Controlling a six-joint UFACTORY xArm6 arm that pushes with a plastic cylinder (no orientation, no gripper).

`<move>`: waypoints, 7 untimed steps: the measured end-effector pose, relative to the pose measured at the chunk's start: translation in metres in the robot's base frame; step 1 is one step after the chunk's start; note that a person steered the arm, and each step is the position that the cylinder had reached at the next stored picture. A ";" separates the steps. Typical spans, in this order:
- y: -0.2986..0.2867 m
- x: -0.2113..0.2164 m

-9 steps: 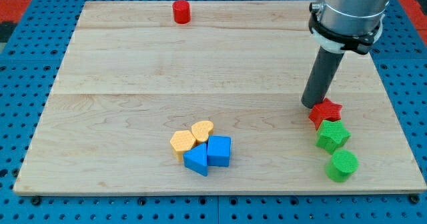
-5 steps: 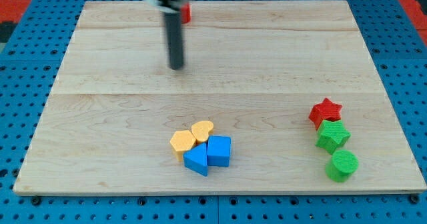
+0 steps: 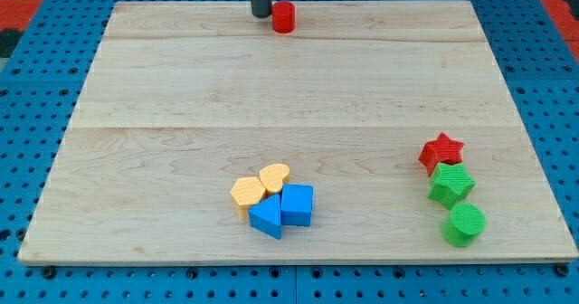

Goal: Push the red circle at top of the red star

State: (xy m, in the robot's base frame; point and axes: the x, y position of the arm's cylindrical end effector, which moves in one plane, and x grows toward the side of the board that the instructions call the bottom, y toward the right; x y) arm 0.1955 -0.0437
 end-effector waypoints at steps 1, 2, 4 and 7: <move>0.023 0.014; 0.057 0.074; 0.109 0.156; 0.208 0.214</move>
